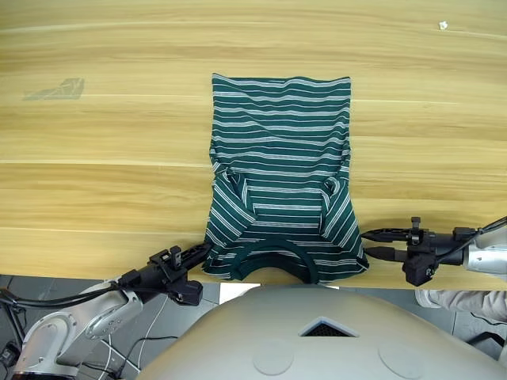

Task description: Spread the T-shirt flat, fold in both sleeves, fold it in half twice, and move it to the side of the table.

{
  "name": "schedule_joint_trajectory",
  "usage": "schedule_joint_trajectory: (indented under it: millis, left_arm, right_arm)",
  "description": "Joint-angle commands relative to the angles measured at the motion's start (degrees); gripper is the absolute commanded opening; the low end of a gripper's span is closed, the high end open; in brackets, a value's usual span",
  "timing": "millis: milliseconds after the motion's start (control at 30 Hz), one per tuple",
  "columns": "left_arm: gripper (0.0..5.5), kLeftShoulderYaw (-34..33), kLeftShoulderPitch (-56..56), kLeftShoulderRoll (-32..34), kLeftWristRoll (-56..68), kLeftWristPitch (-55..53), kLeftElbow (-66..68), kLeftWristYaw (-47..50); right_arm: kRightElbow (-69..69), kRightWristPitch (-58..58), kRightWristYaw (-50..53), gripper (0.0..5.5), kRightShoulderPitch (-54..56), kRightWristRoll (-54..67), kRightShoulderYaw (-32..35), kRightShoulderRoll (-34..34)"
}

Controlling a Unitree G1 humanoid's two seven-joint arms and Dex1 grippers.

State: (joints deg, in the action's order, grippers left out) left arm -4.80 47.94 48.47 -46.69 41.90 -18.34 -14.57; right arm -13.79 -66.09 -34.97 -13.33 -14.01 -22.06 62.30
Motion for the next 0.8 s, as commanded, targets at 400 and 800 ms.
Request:
schedule_joint_trajectory:
  millis: [400,800]
  left_arm:
    - [0.04,0.46,-0.26,0.46,0.55,-2.28,0.74,-1.75]
    - [0.04,0.28,0.49,0.22,0.98,-2.80,-0.21,-1.81]
  right_arm:
    - [0.48,3.68,2.95,1.92,3.20,-0.68,5.18,-3.41]
    - [-2.78,2.70,-0.94,1.92,0.79,-0.27,3.59,0.13]
